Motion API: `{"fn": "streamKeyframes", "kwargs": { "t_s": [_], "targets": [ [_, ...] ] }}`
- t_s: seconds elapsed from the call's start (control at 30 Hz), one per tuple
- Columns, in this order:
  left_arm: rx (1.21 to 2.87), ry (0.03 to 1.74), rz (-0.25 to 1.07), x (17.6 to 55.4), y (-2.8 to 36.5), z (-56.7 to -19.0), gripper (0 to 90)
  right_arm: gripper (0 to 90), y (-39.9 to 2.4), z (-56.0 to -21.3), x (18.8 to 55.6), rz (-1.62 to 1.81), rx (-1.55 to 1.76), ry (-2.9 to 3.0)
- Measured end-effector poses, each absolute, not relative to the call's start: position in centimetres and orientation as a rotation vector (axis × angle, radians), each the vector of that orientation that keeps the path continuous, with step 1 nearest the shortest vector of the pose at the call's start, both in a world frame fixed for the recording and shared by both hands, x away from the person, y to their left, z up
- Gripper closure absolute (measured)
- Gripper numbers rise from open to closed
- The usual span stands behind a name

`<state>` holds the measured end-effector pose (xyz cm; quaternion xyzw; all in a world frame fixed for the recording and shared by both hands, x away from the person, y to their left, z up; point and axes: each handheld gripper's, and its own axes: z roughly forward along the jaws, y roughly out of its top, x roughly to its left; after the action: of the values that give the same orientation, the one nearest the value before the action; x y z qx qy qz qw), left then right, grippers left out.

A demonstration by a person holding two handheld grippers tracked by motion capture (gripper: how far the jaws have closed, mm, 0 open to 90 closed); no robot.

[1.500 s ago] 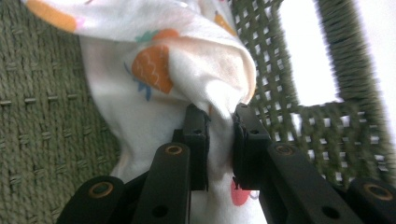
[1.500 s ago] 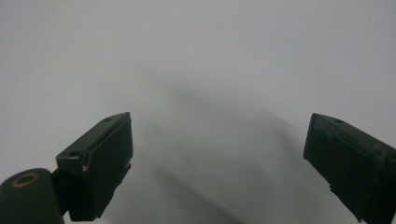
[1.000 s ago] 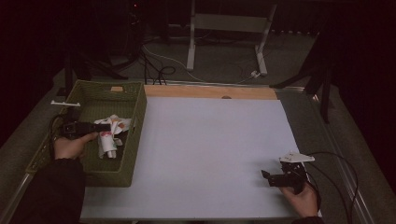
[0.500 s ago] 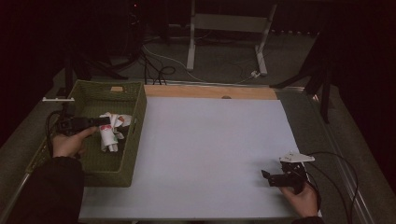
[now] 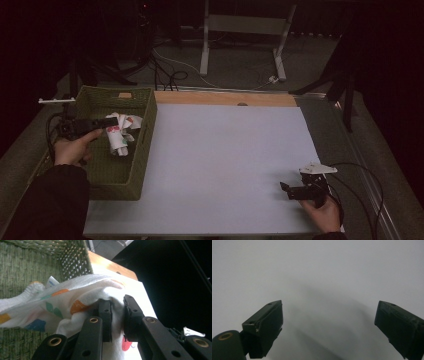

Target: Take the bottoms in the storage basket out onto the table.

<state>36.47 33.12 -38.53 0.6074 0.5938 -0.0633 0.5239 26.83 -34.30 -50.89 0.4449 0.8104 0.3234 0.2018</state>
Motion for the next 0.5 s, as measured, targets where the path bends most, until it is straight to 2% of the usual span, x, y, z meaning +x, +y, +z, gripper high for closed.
{"fn": "streamKeyframes", "kwargs": {
  "t_s": [0.5],
  "targets": [
    [1.459,1.316,-0.141,37.1,30.4,-34.9,80.0,8.2,-34.3,-50.9,26.9,0.906,1.239,2.264]
  ]
}}
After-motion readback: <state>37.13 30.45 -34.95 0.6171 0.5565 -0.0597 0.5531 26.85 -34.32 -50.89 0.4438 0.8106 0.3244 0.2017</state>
